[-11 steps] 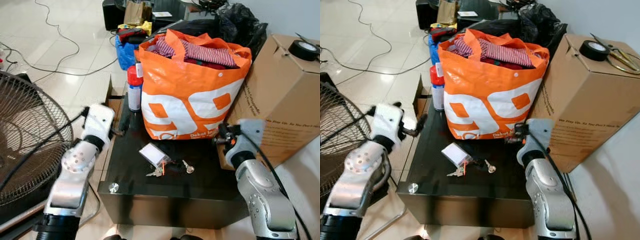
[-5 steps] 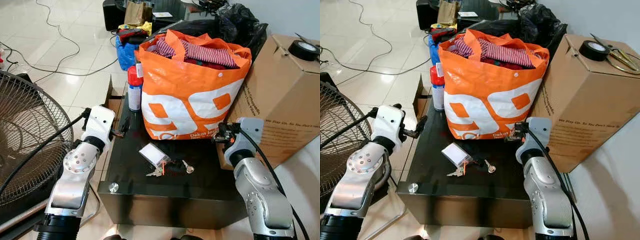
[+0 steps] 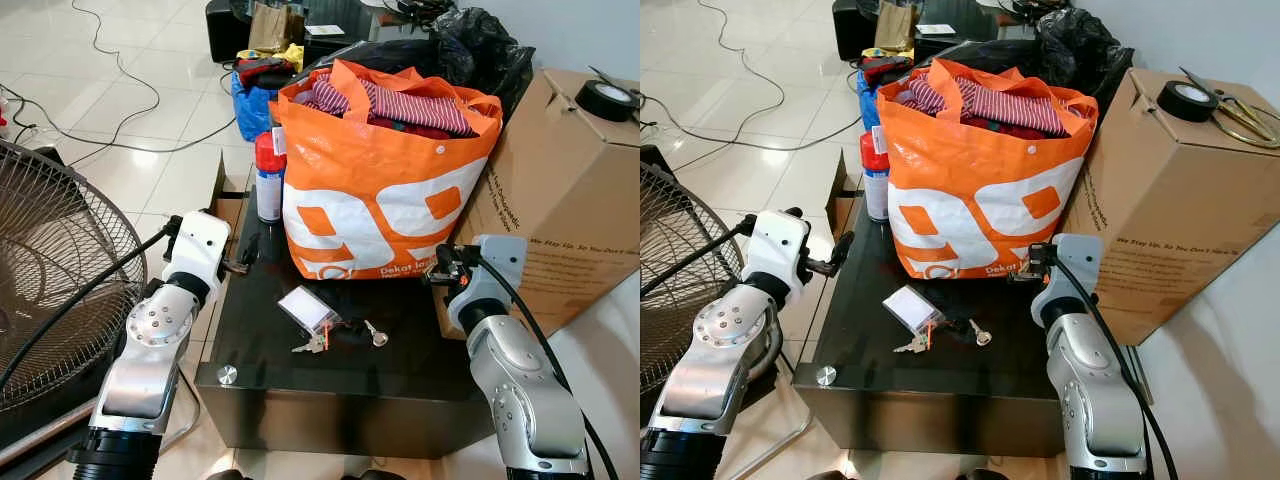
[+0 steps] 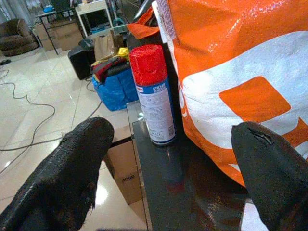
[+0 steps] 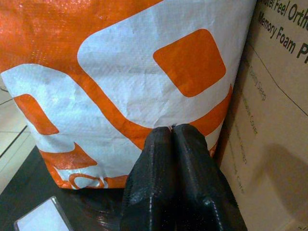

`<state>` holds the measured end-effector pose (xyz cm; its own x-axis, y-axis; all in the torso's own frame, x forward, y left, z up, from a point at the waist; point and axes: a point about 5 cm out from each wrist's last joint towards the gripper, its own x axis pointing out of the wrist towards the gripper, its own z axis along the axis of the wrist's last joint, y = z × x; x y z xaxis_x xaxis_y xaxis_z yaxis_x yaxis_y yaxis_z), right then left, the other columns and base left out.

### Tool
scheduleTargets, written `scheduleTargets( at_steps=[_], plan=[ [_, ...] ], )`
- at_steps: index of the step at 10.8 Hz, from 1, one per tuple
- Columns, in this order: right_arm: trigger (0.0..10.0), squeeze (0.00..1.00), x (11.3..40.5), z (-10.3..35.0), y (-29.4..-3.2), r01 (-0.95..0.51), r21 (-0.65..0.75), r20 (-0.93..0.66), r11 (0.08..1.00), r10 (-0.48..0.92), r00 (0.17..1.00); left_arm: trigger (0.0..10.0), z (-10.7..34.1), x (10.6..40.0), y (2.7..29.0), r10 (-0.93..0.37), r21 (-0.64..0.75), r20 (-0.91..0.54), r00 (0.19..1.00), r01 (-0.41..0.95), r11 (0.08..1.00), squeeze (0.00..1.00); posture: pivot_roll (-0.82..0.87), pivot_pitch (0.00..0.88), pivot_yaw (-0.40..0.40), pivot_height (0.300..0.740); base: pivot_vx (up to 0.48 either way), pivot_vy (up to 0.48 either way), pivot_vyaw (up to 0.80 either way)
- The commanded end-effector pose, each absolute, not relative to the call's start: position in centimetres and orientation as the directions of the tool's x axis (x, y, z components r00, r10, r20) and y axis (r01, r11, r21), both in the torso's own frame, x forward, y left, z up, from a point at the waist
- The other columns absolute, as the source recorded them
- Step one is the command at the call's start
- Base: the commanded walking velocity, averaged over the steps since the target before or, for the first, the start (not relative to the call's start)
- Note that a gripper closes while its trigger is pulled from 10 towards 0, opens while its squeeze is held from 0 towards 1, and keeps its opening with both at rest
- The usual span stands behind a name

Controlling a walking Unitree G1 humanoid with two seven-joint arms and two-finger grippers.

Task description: Hang keys on a hook

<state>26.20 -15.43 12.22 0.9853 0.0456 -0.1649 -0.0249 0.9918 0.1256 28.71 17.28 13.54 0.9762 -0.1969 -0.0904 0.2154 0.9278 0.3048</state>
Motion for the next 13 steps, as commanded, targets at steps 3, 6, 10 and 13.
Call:
scheduleTargets(
  at_steps=[3, 6, 10, 13],
  plan=[
    [10.0, 0.00, 26.39, 12.12, -15.58, -0.020, 0.117, -0.166, 0.993, 0.040, 0.985, 10.0, 13.91, 28.94, 16.74, -0.217, 0.318, -0.084, 0.973, 0.233, 0.919, 0.00, -0.05, 0.000, -0.065, 0.740, -0.252, 0.000, 0.00],
    [10.0, 0.00, 26.33, 12.03, -15.67, -0.022, 0.111, -0.169, 0.994, 0.041, 0.985, 10.0, 13.73, 28.92, 16.63, -0.220, 0.318, -0.086, 0.972, 0.236, 0.918, 0.00, -0.04, 0.000, -0.070, 0.740, -0.259, 0.000, 0.00],
    [10.0, 0.00, 26.29, 11.91, -15.56, -0.025, 0.109, -0.172, 0.994, 0.043, 0.984, 10.0, 13.50, 28.80, 16.84, -0.219, 0.322, -0.089, 0.972, 0.236, 0.917, 0.00, -0.04, 0.000, -0.079, 0.740, -0.260, 0.000, 0.00],
    [10.0, 0.00, 26.20, 11.85, -15.39, -0.029, 0.109, -0.173, 0.994, 0.048, 0.984, 10.0, 13.35, 28.75, 16.83, -0.224, 0.324, -0.091, 0.970, 0.242, 0.915, 0.00, -0.04, 0.000, -0.081, 0.740, -0.259, 0.000, 0.00]
  ],
)
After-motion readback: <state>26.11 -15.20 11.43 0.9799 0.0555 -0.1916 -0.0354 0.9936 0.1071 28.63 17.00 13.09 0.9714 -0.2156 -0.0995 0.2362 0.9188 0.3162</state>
